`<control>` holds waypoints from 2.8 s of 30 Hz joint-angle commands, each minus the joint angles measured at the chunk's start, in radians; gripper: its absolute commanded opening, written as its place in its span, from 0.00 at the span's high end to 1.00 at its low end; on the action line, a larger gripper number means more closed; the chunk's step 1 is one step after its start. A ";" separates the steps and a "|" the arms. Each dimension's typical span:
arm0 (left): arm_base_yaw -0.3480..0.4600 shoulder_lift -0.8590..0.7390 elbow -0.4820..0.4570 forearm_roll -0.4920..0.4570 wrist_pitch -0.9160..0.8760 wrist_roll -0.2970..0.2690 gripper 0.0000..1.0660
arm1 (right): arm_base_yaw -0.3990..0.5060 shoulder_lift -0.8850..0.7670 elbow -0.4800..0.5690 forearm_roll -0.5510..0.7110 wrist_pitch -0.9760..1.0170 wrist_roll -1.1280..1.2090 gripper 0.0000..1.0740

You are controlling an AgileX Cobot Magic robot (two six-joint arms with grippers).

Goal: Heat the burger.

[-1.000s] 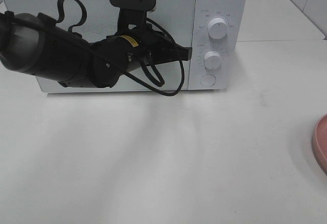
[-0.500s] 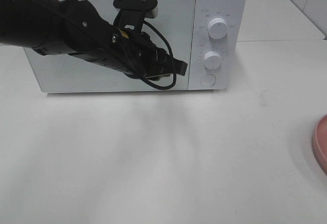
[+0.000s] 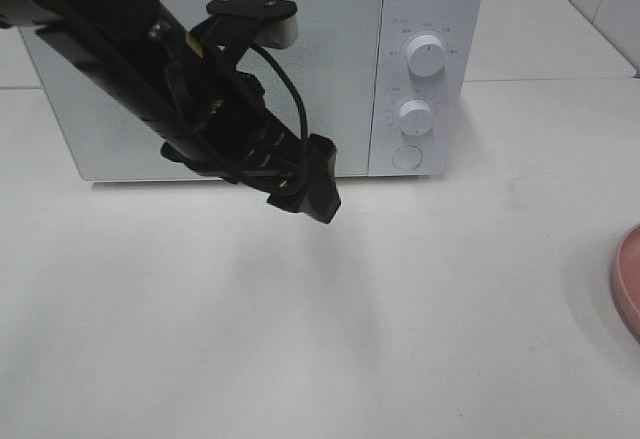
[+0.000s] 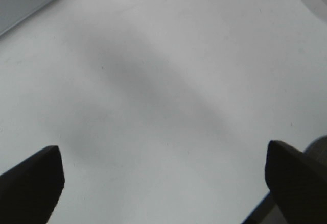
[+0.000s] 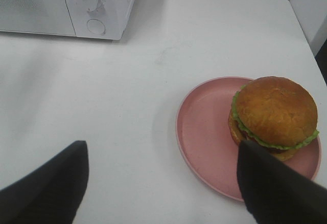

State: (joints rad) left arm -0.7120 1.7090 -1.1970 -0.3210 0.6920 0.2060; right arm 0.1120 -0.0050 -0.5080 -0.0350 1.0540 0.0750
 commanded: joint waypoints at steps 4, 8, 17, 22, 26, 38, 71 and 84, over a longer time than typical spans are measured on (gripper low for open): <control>0.049 -0.118 -0.009 0.042 0.181 -0.070 0.06 | -0.005 -0.025 -0.001 -0.002 -0.012 -0.006 0.29; 0.119 -0.166 -0.009 0.048 0.247 -0.081 0.06 | -0.005 -0.025 -0.001 -0.002 -0.012 -0.006 0.29; 0.464 -0.300 -0.009 0.063 0.409 -0.072 0.06 | -0.005 -0.025 -0.001 -0.002 -0.012 -0.006 0.29; 0.591 -0.345 0.012 0.077 0.477 -0.073 0.06 | -0.005 -0.025 -0.001 -0.002 -0.012 -0.006 0.29; 0.696 -0.434 0.105 0.073 0.428 -0.097 0.06 | -0.005 -0.025 -0.001 -0.002 -0.012 -0.006 0.29; 0.723 -0.633 0.375 0.104 0.425 -0.107 0.06 | -0.005 -0.025 -0.001 -0.002 -0.012 -0.006 0.29; 0.723 -1.108 0.696 0.153 0.349 -0.122 0.06 | -0.005 -0.025 -0.001 0.003 -0.012 -0.010 0.29; 0.723 -1.427 0.696 0.146 0.348 -0.118 0.06 | -0.005 -0.025 -0.001 0.003 -0.012 -0.010 0.29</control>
State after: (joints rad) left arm 0.0090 0.2980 -0.5080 -0.1690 1.0420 0.0910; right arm 0.1120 -0.0050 -0.5080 -0.0350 1.0540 0.0750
